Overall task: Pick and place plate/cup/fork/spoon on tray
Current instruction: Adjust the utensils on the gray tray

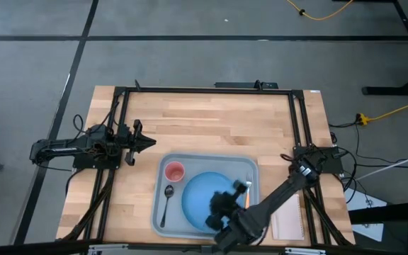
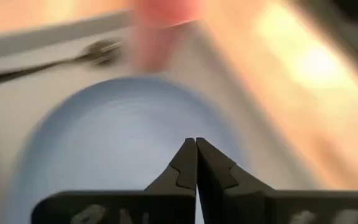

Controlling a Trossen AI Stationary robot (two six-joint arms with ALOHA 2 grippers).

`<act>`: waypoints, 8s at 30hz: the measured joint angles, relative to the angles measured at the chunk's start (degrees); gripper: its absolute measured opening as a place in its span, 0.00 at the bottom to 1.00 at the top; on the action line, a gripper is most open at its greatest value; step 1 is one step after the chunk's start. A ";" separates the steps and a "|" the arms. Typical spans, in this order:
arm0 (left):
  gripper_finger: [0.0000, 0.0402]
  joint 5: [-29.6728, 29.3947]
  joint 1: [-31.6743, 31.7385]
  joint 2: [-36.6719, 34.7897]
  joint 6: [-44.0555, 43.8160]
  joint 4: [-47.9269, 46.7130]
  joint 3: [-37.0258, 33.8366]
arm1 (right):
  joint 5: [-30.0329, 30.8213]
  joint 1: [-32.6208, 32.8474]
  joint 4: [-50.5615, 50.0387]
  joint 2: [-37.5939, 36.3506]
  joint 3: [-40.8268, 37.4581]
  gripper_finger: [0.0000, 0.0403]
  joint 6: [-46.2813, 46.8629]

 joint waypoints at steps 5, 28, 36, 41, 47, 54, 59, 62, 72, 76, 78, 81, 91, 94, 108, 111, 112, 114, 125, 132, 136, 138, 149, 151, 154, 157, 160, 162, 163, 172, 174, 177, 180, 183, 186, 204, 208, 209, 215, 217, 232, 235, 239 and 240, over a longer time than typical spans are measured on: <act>0.07 -0.04 0.00 -0.01 0.00 -0.01 0.00 | 6.12 1.48 -9.08 -2.02 -1.11 0.00 9.68; 0.07 -1.38 0.00 0.20 0.00 0.05 0.00 | -19.02 -7.06 15.83 -35.47 -66.44 0.00 24.81; 0.07 -1.38 0.00 0.20 0.00 0.04 0.00 | -19.41 -9.25 24.31 -35.46 -73.61 0.00 27.73; 0.07 -1.38 0.00 0.20 0.00 0.04 0.00 | -18.30 -9.57 29.81 -35.25 -75.02 0.00 21.92; 0.07 -1.38 0.00 0.20 0.00 0.03 0.00 | -19.07 -10.18 30.18 -35.26 -75.02 0.00 14.92; 0.07 -1.40 0.00 0.20 -0.01 0.02 0.00 | -19.48 -10.51 34.20 -35.26 -75.00 0.00 9.57; 0.07 -1.38 0.00 0.20 0.00 0.02 0.00 | -20.84 -10.51 34.07 -35.26 -75.00 0.00 9.43; 0.07 -1.38 0.00 0.20 0.00 0.02 0.00 | -21.91 -10.51 34.17 -35.26 -75.00 0.00 9.43; 0.07 -1.38 0.00 0.20 0.00 0.02 0.00 | -22.58 -10.42 38.18 -35.26 -74.96 0.00 7.71; 0.07 -1.38 0.00 0.20 0.00 0.02 0.00 | -23.90 -10.42 38.13 -35.26 -74.96 0.00 7.76; 0.07 -1.38 0.00 0.20 -0.01 0.02 0.00 | -24.39 -10.42 38.09 -35.26 -74.96 0.00 7.76; 0.07 -1.38 0.00 0.20 0.00 0.02 0.02 | -24.97 -10.42 38.09 -35.26 -74.96 0.00 7.93; 0.07 -1.38 0.00 0.20 -0.02 0.02 0.02 | -25.57 -10.38 35.11 -35.23 -72.65 0.00 7.95; 0.07 -1.38 0.00 0.20 0.00 0.02 0.02 | -25.68 -10.38 33.00 -35.23 -70.97 0.00 7.96; 0.07 -1.36 0.00 0.20 -0.02 0.02 0.02 | -27.62 -1.66 32.22 -35.17 -65.85 0.00 19.53; 0.07 -1.36 0.00 0.20 -0.02 0.02 0.02 | -28.80 1.70 32.94 -33.62 -63.67 0.00 24.23; 0.07 -1.36 0.02 0.20 0.00 0.02 0.02 | -29.98 2.61 33.16 -32.52 -62.76 0.00 24.96; 0.07 -1.36 0.02 0.20 0.00 0.02 0.02 | -32.28 4.09 32.74 -29.56 -60.26 0.00 26.23; 0.07 -1.40 0.02 0.20 0.00 0.02 0.02 | -35.94 6.21 15.48 -15.48 -42.88 0.00 27.47; 0.07 -1.40 0.02 0.20 0.00 0.02 0.02 | -36.69 6.21 15.84 -12.52 -40.91 0.00 27.52; 0.07 -1.42 0.02 0.20 0.00 0.02 0.02 | -37.56 6.21 16.89 -11.36 -40.91 0.00 27.53; 0.07 -1.42 0.02 0.20 0.00 0.02 0.02 | -37.56 6.21 17.81 -11.21 -40.91 0.00 27.53; 0.07 -1.46 0.02 0.20 -0.02 0.02 0.02 | -38.85 6.21 20.01 -11.21 -40.91 0.00 27.56; 0.07 -1.46 0.02 0.20 0.00 0.02 0.02 | -38.89 6.21 20.71 -11.21 -40.93 0.00 27.57; 0.07 -1.46 0.02 0.20 -0.01 0.02 0.02 | -38.91 6.21 21.85 -11.21 -40.93 0.00 27.55; 0.07 -1.46 0.02 0.20 0.00 0.02 0.02 | -38.94 6.37 22.23 -11.21 -40.93 0.00 27.55; 0.07 -1.46 0.02 0.20 -0.01 0.02 0.02 | -38.96 6.79 21.62 -11.25 -40.93 0.00 27.55; 0.07 -1.46 0.02 0.20 -0.01 0.02 0.02 | -39.09 6.91 20.13 -11.54 -40.93 0.00 27.55; 0.07 -1.46 0.00 0.20 -0.02 0.02 0.02 | -39.25 6.91 19.20 -11.87 -40.90 0.00 27.54; 0.07 -1.46 0.02 0.20 0.00 0.02 0.02 | -25.88 6.74 1.54 -12.66 -26.84 0.00 25.63; 0.07 -1.46 0.02 0.20 0.00 0.02 0.02 | -20.17 6.09 6.87 -12.64 -24.77 0.00 21.30; 0.07 -1.46 0.00 0.20 -0.02 0.02 0.02 | -13.58 4.24 21.89 -12.50 -24.18 0.00 8.79; 0.07 -1.42 0.01 0.20 -0.01 0.02 0.02 | -11.72 1.25 40.10 -12.39 -25.14 0.00 -6.73; 0.07 -1.42 0.02 0.20 -0.01 0.02 0.02 | -14.77 -2.77 60.78 -10.60 -26.17 0.00 -23.01; 0.07 -1.40 0.01 0.20 -0.02 0.00 0.02 | -20.59 -6.16 71.81 -5.18 -22.03 0.00 -34.37; 0.07 -1.41 0.02 0.15 -0.01 -0.04 0.02 | -25.89 -11.10 52.43 11.93 -0.82 0.00 -35.66; 0.07 -1.38 0.02 0.15 -0.02 -0.03 0.02 | -25.42 -10.40 47.45 11.24 1.08 0.00 -39.84; 0.07 -1.38 0.02 0.15 -0.02 -0.04 0.02 | -24.39 -10.02 44.63 10.92 2.49 0.00 -41.28; 0.07 -1.41 0.01 0.15 -0.01 -0.02 0.04 | -2.32 -5.61 15.57 6.93 7.80 0.01 -36.66; 0.07 -1.42 0.00 0.15 0.00 -0.02 0.02 | -2.18 -4.77 6.97 6.88 7.60 0.01 -30.20; 0.07 -1.40 0.00 0.20 0.00 0.07 0.04 | 2.88 -2.00 -4.12 -21.91 -26.77 0.01 -2.66; 0.07 -1.34 0.01 0.20 -0.02 0.01 0.04 | 0.35 -3.09 12.44 -32.69 -47.45 0.00 -4.79; 0.07 -1.42 0.02 0.20 0.00 0.00 0.03 | -2.27 -7.07 41.48 -55.41 -74.81 0.01 -17.70; 0.07 -1.42 0.01 0.20 -0.02 0.00 0.04 | -3.35 -8.31 47.70 -59.77 -81.61 0.01 -21.54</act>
